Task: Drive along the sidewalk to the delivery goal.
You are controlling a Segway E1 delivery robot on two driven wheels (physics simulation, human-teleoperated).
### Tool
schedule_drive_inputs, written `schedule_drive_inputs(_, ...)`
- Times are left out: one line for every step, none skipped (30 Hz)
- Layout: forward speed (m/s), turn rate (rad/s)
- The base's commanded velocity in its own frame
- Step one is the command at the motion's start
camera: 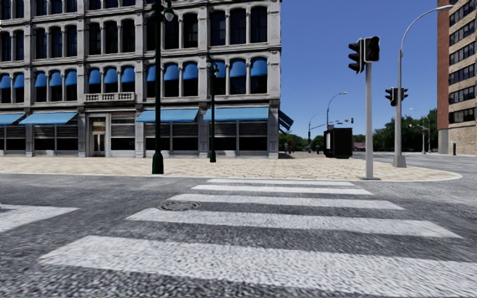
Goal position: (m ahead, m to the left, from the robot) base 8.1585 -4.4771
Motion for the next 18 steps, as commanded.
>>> schedule_drive_inputs(1.55,-0.05)
schedule_drive_inputs(1.55,-0.06)
schedule_drive_inputs(1.55,-0.06)
schedule_drive_inputs(1.55,-0.1)
schedule_drive_inputs(1.55,-0.18)
schedule_drive_inputs(1.55,-0.2)
schedule_drive_inputs(1.55,-0.2)
schedule_drive_inputs(1.55,-0.2)
schedule_drive_inputs(1.55,-0.21)
schedule_drive_inputs(1.55,-0.21)
schedule_drive_inputs(1.55,-0.21)
schedule_drive_inputs(1.55,-0.21)
schedule_drive_inputs(1.55,-0.21)
schedule_drive_inputs(1.55,-0.21)
schedule_drive_inputs(1.55,-0.21)
schedule_drive_inputs(1.55,-0.21)
schedule_drive_inputs(1.55,-0.21)
schedule_drive_inputs(1.55,-0.21)
